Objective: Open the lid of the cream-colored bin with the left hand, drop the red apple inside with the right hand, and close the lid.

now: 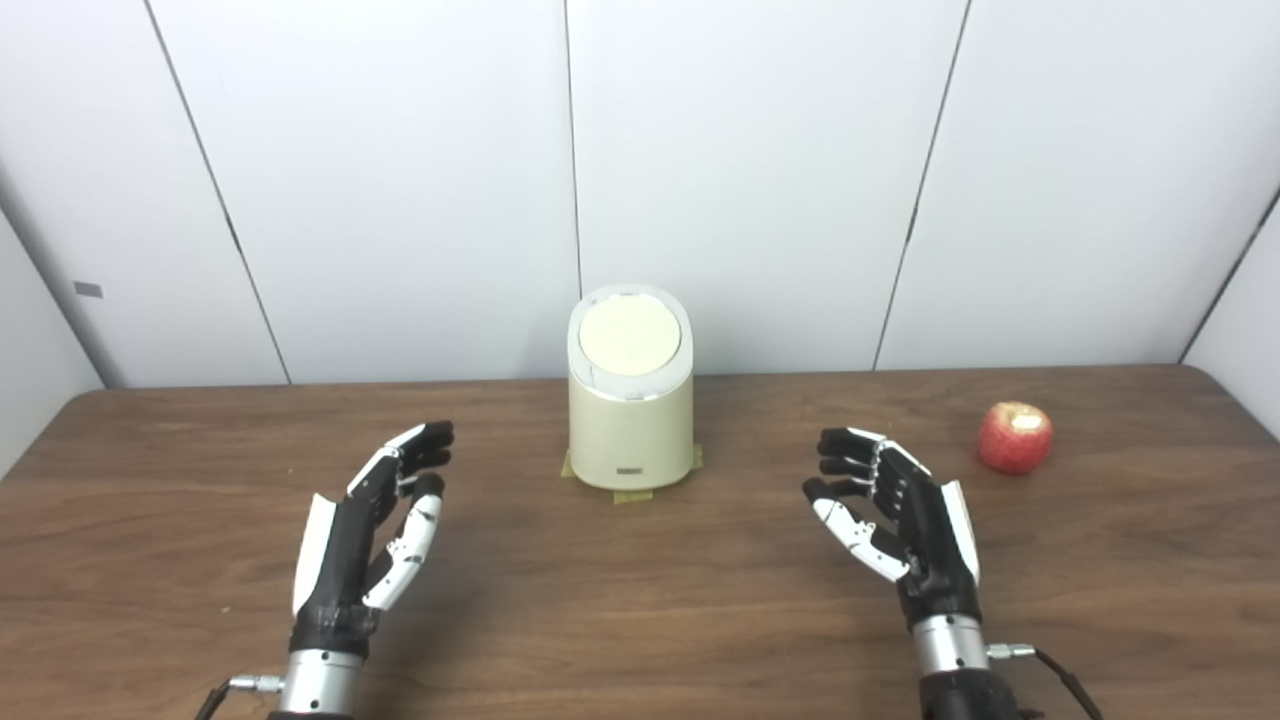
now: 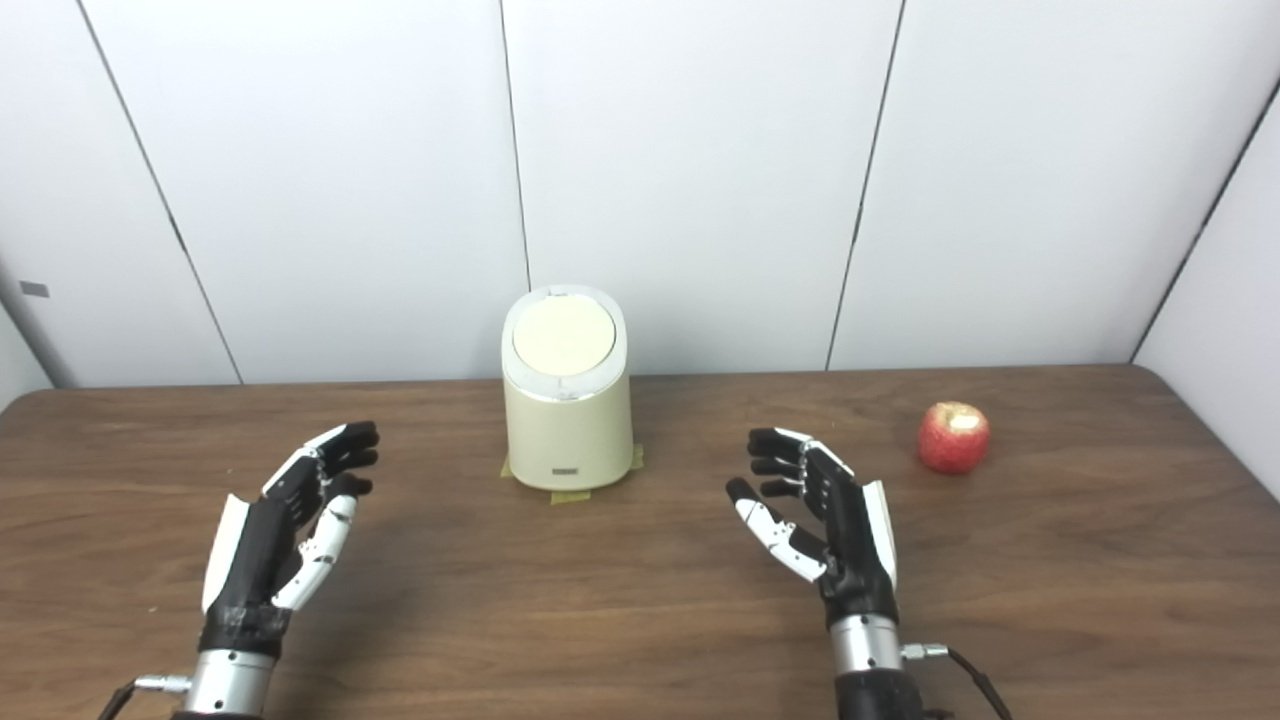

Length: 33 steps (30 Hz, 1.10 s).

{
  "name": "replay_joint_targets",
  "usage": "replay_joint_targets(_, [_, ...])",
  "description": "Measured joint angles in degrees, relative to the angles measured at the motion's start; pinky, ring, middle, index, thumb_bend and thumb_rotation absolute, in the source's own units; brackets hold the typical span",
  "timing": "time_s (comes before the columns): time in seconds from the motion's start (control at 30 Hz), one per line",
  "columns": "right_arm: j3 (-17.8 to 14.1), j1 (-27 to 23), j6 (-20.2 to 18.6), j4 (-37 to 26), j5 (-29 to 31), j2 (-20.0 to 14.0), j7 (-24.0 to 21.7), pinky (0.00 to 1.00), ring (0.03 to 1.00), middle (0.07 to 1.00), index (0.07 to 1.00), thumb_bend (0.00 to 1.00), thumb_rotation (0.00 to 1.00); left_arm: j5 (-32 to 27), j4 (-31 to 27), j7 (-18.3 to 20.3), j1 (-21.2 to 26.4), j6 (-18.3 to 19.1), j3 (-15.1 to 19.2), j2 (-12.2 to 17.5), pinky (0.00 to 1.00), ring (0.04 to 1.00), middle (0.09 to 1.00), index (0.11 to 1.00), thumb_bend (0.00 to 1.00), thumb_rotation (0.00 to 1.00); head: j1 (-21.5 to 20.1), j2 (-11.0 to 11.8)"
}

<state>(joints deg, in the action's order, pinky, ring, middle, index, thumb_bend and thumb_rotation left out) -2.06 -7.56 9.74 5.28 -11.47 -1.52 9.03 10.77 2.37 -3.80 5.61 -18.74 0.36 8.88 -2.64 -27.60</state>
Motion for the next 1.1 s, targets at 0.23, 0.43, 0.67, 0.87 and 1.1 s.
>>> replay_joint_targets(0.23, [0.0, 0.0, 0.0, 0.0, 0.0, 0.0, 0.0, 0.60, 0.666, 0.684, 0.663, 0.23, 0.27, 0.0, 0.0, 0.0, 0.0, 0.0, 0.0, 0.0, 0.68, 0.777, 0.802, 0.796, 0.20, 0.63, 0.0, 0.1])
replay_joint_targets(0.43, [0.0, 0.0, 0.0, 0.0, 0.0, 0.0, -0.1, 0.60, 0.668, 0.683, 0.662, 0.23, 0.27, 0.1, 0.0, 0.0, 0.0, 0.0, 0.0, 0.0, 0.69, 0.779, 0.805, 0.798, 0.20, 0.62, 0.0, 0.2])
replay_joint_targets(0.67, [0.0, 0.0, 0.0, 0.1, 0.0, 0.0, 0.0, 0.59, 0.662, 0.684, 0.664, 0.22, 0.28, -0.4, 0.0, -0.3, 0.2, 0.5, 1.1, -0.4, 0.70, 0.788, 0.806, 0.795, 0.22, 0.59, -0.1, 0.4])
replay_joint_targets(0.87, [0.1, -0.2, 0.1, 0.4, -0.4, -0.1, 0.2, 0.58, 0.657, 0.678, 0.664, 0.23, 0.28, -2.9, -0.3, -0.3, 0.5, 3.2, 2.4, -0.9, 0.74, 0.819, 0.824, 0.807, 0.29, 0.59, 0.0, 0.6])
replay_joint_targets(1.1, [0.1, -0.2, 0.1, 0.4, -0.3, -0.2, 0.2, 0.59, 0.663, 0.682, 0.664, 0.23, 0.28, 1.5, -3.7, -0.5, 5.9, 13.1, 2.1, -2.0, 0.94, 0.977, 0.981, 0.965, 0.34, 0.68, -0.3, 0.4])
